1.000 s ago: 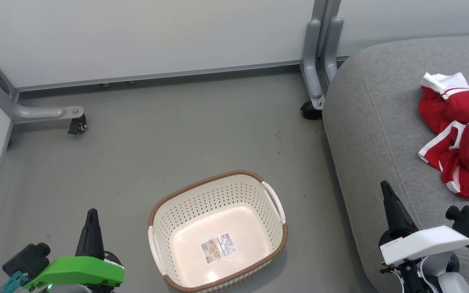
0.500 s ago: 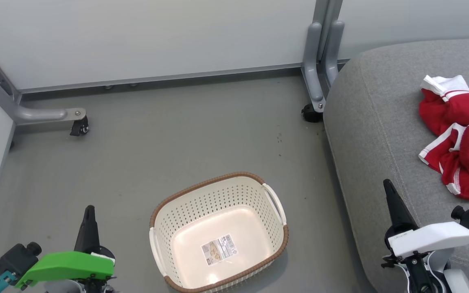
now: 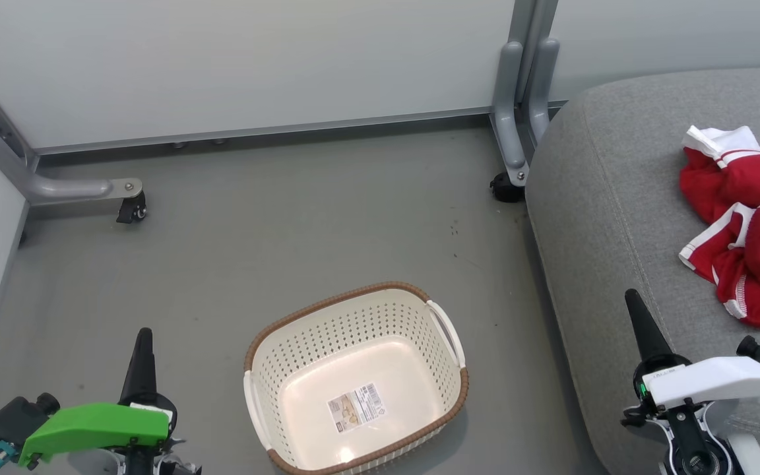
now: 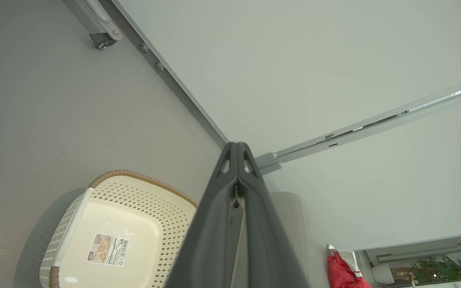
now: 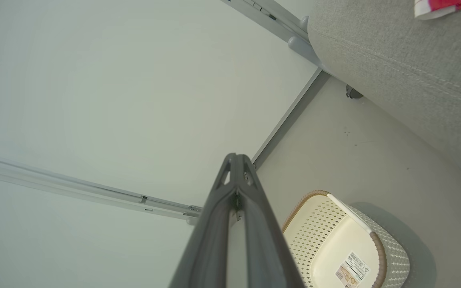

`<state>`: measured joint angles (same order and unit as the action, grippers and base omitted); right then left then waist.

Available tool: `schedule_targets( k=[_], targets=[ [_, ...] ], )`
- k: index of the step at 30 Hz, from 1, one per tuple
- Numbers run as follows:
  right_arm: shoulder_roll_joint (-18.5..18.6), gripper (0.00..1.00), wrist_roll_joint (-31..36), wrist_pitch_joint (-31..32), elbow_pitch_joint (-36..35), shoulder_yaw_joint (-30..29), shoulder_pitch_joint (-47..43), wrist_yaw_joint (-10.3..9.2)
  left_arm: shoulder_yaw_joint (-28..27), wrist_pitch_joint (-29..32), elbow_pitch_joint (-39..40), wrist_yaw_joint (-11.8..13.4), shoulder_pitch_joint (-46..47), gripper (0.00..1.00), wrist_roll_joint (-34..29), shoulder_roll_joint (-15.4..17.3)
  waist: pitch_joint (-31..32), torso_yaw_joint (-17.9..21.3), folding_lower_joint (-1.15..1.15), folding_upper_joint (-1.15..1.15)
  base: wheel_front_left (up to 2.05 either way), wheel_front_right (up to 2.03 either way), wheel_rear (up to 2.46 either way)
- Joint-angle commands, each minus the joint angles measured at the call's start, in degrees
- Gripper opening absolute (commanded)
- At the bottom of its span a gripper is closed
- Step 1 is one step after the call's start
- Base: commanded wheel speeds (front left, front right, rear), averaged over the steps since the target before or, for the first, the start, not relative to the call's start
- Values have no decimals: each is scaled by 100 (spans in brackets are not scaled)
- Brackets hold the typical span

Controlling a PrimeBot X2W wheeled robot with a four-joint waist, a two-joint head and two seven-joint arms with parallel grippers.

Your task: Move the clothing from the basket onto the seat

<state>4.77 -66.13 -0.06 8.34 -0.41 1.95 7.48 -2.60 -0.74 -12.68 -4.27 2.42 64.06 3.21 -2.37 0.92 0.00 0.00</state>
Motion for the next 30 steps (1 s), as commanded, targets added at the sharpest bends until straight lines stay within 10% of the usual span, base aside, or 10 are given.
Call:
schedule_targets(
  k=[1, 30],
  targets=[
    [42, 0, -160, 27, -7, -25, 130, 2, -45, 31, 38, -42, 152, 0, 148, 20, 5, -3, 0, 0, 0, 0, 0],
    [25, 0, -1733, 278, 325, -216, 319, 2, -252, 444, -70, -218, 320, 0, 1728, -4, 116, -49, 0, 0, 0, 0, 0]
  ],
)
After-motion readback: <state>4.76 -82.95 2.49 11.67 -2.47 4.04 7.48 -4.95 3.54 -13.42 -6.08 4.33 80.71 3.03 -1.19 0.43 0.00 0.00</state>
